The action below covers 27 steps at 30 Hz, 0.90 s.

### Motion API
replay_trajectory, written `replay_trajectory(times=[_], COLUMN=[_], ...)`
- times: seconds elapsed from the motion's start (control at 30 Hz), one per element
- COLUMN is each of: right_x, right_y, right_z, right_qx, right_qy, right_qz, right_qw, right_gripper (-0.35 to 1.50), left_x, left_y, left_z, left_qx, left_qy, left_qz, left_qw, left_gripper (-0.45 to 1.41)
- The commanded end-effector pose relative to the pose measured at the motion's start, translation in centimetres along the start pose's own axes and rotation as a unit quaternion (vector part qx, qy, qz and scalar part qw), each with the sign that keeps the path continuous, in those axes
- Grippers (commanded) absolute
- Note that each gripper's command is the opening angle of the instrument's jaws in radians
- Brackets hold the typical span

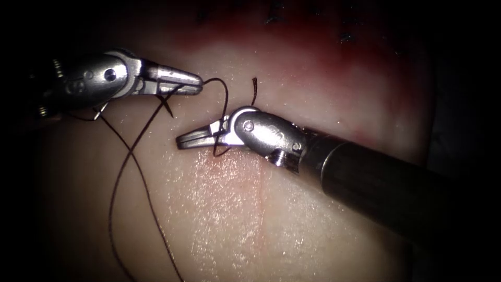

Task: Wound Closure
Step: Create one loop around right jaws, counter-clockwise

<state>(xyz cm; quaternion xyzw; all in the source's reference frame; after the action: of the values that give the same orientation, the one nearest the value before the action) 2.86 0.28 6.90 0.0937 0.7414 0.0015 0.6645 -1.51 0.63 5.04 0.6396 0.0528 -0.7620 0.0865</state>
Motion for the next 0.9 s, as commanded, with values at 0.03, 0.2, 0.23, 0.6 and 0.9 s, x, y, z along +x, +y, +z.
replay_trajectory(times=[0.03,0.2,0.23,0.6,0.9], right_x=[-0.05,-0.03,-0.02,0.05,0.2], right_y=[-0.02,-0.07,-0.08,-0.1,-0.01], right_z=[0.06,0.02,0.01,-0.23,-0.57], right_qx=[0.002,0.003,0.002,-0.048,-0.099], right_qy=[0.012,0.046,0.053,0.11,0.108], right_qz=[0.005,0.017,0.02,0.041,0.062], right_qw=[1.0,0.999,0.998,0.992,0.987], right_gripper=[-0.35,-0.35,-0.35,-0.35,-0.35], left_x=[-0.1,-0.46,-0.52,-1.08,-1.39], left_y=[-0.08,-0.09,-0.08,0.16,0.39], left_z=[0.04,0.03,0.04,0.19,0.39], left_qx=[0.002,0.005,0.004,0.003,0.002], left_qy=[-0.003,-0.016,-0.018,-0.039,-0.044], left_qz=[0.003,0.0,-0.003,-0.012,-0.017], left_qw=[1.0,1.0,1.0,0.999,0.999], left_gripper=[-0.35,-0.35,-0.35,-0.35,-0.35])
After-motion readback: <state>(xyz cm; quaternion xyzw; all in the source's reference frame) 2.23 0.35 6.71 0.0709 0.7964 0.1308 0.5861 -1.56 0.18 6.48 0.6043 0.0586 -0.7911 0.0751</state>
